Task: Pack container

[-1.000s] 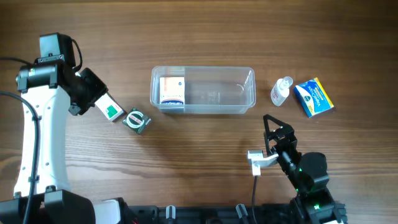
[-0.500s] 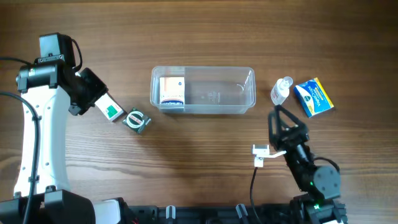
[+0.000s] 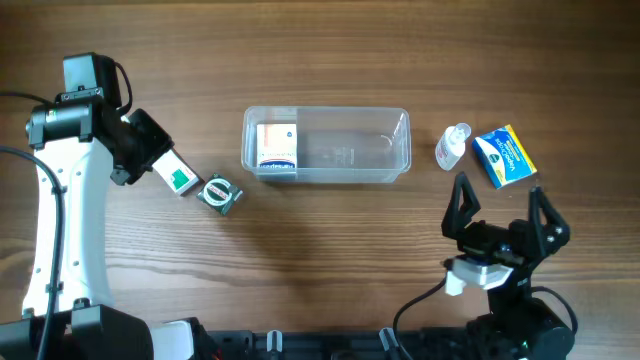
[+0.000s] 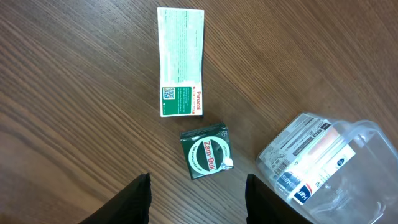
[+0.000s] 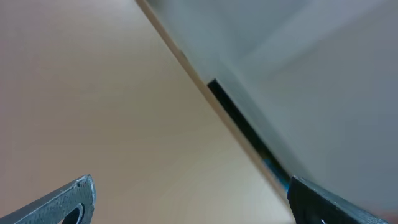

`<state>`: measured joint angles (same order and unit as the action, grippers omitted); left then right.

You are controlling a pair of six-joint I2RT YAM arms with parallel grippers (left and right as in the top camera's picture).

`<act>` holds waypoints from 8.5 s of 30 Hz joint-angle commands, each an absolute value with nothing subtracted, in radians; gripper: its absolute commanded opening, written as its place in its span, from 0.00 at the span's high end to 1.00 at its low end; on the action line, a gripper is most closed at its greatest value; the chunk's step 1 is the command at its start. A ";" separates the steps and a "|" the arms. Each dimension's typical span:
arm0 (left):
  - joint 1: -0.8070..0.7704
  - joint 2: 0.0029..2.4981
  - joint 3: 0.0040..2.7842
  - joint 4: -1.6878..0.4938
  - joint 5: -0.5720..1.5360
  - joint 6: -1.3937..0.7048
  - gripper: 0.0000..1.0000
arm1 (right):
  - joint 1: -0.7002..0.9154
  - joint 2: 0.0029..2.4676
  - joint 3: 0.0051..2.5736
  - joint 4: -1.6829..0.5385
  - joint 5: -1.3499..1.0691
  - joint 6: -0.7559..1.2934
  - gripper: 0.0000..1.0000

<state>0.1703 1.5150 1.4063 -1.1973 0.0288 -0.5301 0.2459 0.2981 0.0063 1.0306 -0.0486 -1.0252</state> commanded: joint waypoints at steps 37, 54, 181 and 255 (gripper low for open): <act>0.174 1.522 1.404 -1.209 0.036 -0.532 0.00 | 0.243 0.378 0.007 0.092 -0.385 -2.121 0.00; 0.174 1.522 1.404 -1.209 0.037 -0.532 0.00 | 0.243 0.378 0.007 0.059 -0.518 -2.121 0.00; 0.174 1.522 1.404 -1.182 0.037 -0.532 0.00 | -0.284 1.963 1.626 -1.031 -0.014 -0.361 0.06; 0.174 1.522 1.404 -1.182 0.037 -0.532 0.00 | -0.241 1.920 1.291 -0.658 0.162 -0.340 0.16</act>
<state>0.1707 1.5150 1.4055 -1.1851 0.0288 -0.5331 -0.2409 1.9572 1.2530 -0.6422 0.1139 -0.3962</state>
